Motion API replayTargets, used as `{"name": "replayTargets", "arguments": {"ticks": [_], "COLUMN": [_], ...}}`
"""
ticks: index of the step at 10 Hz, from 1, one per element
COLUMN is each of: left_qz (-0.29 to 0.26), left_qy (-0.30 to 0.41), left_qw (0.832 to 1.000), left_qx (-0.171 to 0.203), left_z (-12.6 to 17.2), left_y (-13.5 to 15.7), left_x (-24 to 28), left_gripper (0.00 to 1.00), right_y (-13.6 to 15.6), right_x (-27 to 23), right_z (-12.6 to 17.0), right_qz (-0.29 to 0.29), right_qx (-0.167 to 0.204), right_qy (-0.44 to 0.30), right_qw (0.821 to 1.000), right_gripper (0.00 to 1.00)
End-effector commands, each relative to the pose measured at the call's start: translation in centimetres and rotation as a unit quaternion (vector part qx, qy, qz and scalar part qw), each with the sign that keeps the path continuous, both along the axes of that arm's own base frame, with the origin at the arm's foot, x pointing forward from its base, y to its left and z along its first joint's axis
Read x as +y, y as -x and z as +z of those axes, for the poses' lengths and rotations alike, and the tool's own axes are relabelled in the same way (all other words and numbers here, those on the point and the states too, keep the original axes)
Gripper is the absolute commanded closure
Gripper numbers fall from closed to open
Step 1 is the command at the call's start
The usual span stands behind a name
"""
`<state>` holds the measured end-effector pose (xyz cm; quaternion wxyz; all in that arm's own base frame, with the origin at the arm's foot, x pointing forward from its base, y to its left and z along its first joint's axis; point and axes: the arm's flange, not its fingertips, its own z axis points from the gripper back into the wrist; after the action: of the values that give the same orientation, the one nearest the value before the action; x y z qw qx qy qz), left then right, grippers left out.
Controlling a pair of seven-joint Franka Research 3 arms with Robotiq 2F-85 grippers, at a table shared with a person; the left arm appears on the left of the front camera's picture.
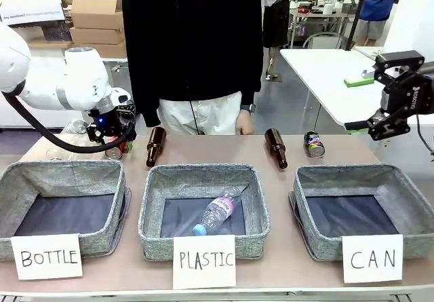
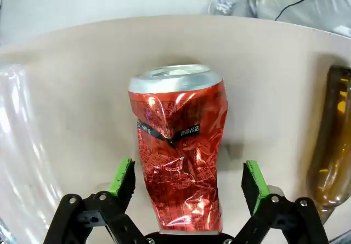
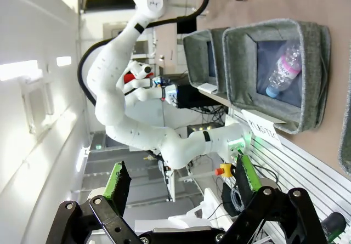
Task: Sort the can waste into the basket.
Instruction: Pick up the can waste from the table and place it in the right Fabric basket.
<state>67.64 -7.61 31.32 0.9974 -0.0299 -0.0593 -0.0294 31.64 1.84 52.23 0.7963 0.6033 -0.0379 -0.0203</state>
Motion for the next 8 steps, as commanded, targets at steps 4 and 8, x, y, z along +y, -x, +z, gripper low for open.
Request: {"name": "replayTargets", "arguments": {"ticks": [4,8], "left_qz": [0.019,0.021], "left_qy": [0.032,0.03], "left_qw": [0.999,0.999], "left_qx": [-0.032,-0.037], "left_z": [0.86,1.09], "left_y": [-0.01,0.01], "left_x": [-0.02,0.12], "left_gripper": [0.6,0.98], "right_y": [-0.28,-0.28], "right_x": [0.3,0.3], "right_z": [0.15,0.15], "right_qz": [0.001,0.001], "right_qx": [-0.014,-0.014], "right_qy": [-0.012,-0.012], "right_qw": [1.0,1.0], "right_gripper": [0.0,0.0]}}
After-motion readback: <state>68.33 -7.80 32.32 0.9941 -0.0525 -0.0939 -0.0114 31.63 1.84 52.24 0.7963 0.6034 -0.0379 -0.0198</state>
